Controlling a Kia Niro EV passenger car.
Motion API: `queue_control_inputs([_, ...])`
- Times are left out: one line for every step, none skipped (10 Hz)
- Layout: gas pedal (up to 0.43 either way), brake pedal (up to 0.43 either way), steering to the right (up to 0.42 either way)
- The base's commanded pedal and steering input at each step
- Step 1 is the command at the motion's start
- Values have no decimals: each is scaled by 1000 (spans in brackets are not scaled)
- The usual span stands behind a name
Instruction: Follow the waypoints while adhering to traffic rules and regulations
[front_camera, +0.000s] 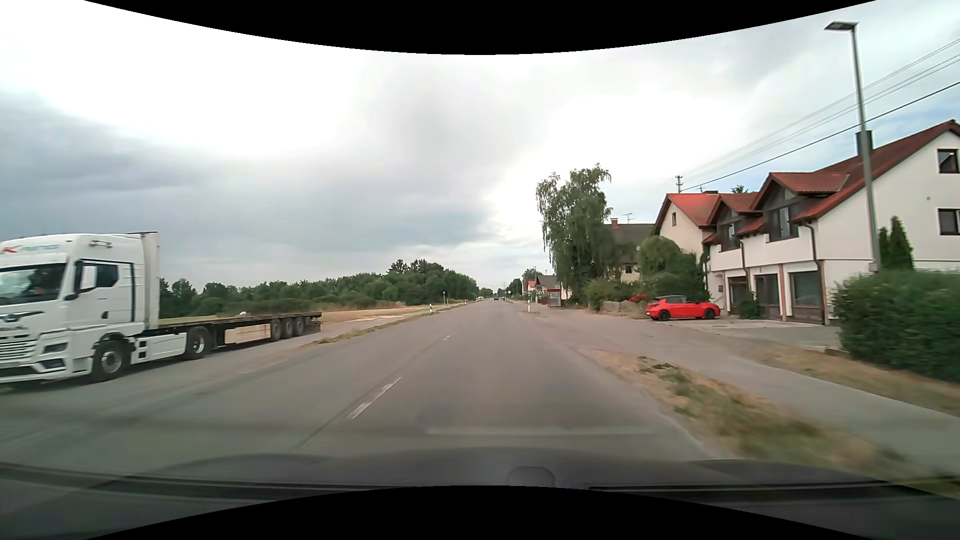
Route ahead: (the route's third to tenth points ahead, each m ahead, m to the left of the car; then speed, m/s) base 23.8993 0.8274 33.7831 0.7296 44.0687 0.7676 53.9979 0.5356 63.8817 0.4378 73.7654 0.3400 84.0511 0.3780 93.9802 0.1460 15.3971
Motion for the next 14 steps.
queue_control_inputs([177, 0, -1])
queue_control_inputs([189, 0, -1])
queue_control_inputs([189, 0, -1])
queue_control_inputs([189, 0, -1])
queue_control_inputs([189, 0, -1])
queue_control_inputs([189, 0, -1])
queue_control_inputs([189, 0, -1])
queue_control_inputs([189, 0, -1])
queue_control_inputs([189, 0, -1])
queue_control_inputs([189, 0, -2])
queue_control_inputs([189, 0, -2])
queue_control_inputs([189, 0, -1])
queue_control_inputs([197, 0, -2])
queue_control_inputs([197, 0, -2])
